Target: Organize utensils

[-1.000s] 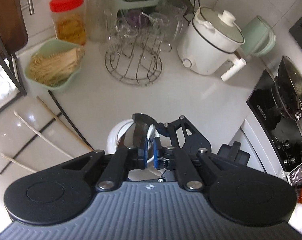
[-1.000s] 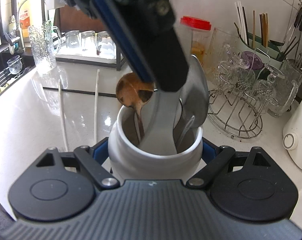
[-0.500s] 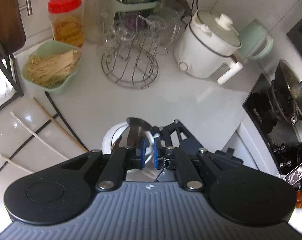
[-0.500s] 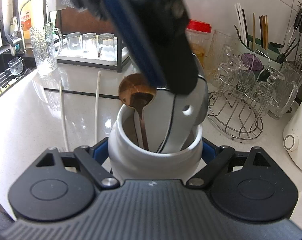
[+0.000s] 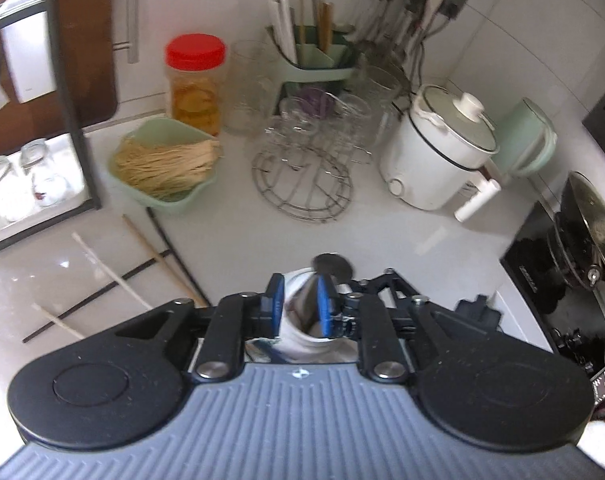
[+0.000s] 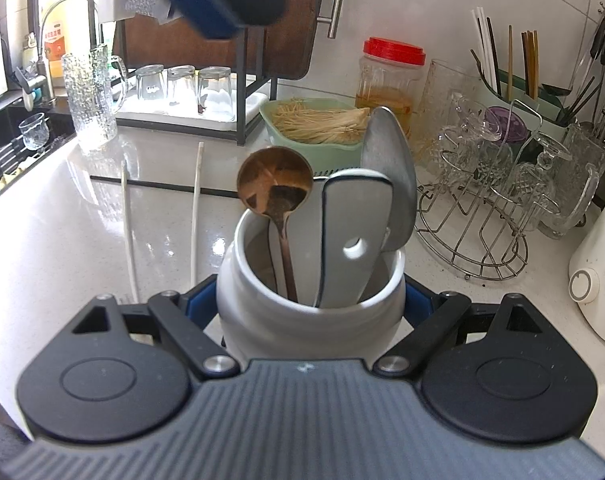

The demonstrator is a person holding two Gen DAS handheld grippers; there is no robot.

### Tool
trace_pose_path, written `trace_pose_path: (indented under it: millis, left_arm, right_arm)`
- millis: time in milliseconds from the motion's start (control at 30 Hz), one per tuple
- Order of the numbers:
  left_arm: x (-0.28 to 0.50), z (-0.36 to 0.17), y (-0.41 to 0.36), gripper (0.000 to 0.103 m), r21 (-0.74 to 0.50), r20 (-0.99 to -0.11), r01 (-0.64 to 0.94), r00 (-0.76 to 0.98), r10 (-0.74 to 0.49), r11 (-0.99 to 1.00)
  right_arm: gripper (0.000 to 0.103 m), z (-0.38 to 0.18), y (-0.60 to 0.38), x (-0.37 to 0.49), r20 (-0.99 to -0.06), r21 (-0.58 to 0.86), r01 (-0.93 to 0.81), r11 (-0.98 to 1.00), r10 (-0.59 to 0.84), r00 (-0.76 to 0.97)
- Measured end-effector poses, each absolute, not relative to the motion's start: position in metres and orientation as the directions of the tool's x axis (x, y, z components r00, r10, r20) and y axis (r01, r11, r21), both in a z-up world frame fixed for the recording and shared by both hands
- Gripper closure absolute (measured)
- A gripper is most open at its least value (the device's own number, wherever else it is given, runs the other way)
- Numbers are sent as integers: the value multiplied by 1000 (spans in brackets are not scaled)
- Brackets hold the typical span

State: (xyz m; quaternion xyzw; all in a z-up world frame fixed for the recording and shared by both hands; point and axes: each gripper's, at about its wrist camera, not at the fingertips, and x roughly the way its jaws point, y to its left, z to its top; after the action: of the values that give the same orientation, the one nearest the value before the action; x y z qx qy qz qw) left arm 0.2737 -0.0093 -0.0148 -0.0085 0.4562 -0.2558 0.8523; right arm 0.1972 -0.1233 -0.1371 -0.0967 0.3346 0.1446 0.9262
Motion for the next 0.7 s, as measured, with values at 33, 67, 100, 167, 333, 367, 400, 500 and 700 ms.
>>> trace_pose_path:
  millis: [33, 67, 100, 167, 333, 367, 400, 500, 700]
  left_arm:
    - [273, -16, -5, 77, -234, -773, 425, 464, -433, 874]
    - [271, -17, -1, 73, -218, -772, 423, 476, -421, 879]
    - [269, -19, 3, 69, -206, -772, 423, 484, -412, 883]
    - [265, -24, 11, 68, -170, -779, 416, 499, -380, 893]
    - [257, -48, 33, 68, -164, -792, 418, 484, -372, 893]
    - [256, -54, 36, 68, -163, -797, 418, 478, -369, 893]
    - [254, -60, 39, 68, -160, -804, 416, 471, -363, 895]
    - [250, -79, 47, 68, -160, -819, 429, 446, -362, 889]
    - [240, -117, 45, 68, -146, -850, 523, 368, -377, 840]
  right_arm:
    - [10, -137, -123, 197, -648, -81, -333, 939, 205, 733]
    - [10, -137, -124, 198, -649, -80, -335, 939, 206, 733]
    - [11, -137, -124, 198, -649, -78, -337, 938, 209, 731]
    - [11, -137, -125, 198, -650, -71, -341, 938, 216, 729]
    - [11, -136, -129, 199, -657, -66, -352, 934, 225, 720]
    - [11, -136, -130, 199, -659, -65, -353, 933, 226, 718]
    - [11, -136, -132, 199, -660, -64, -355, 933, 227, 716]
    - [11, -135, -135, 200, -672, -61, -364, 929, 231, 704]
    - [11, -132, -146, 202, -699, -54, -384, 922, 239, 674]
